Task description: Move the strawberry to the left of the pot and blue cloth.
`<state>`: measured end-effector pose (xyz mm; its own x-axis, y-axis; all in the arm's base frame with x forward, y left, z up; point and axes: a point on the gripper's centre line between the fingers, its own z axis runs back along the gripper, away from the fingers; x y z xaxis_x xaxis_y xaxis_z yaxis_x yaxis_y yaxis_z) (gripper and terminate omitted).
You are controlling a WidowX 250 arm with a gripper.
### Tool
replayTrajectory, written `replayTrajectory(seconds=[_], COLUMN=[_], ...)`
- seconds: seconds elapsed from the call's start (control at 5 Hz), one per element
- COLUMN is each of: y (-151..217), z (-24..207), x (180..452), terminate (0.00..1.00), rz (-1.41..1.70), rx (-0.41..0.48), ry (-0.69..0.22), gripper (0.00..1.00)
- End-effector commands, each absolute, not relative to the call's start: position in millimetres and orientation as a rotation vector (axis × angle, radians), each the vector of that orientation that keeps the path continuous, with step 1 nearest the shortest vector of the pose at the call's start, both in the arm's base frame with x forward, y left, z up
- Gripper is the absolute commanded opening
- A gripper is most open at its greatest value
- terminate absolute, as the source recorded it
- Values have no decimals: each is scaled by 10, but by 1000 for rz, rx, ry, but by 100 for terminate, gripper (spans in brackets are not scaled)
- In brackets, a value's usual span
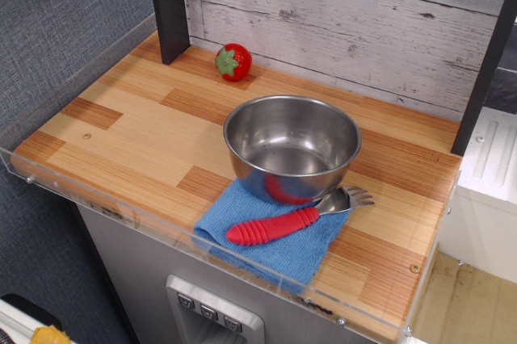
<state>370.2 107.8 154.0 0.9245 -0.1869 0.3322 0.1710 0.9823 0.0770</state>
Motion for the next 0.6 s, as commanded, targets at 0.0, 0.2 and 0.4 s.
replayTrajectory(seconds=[0.0,0.2,0.4], y=[1078,1102,1205], z=[1540,1730,1765], x=[3702,3838,3944], terminate=[0,0,0], rz=[-184,-170,-161], rx=[47,53,72], ry=[-345,-374,-370], gripper=[100,100,100])
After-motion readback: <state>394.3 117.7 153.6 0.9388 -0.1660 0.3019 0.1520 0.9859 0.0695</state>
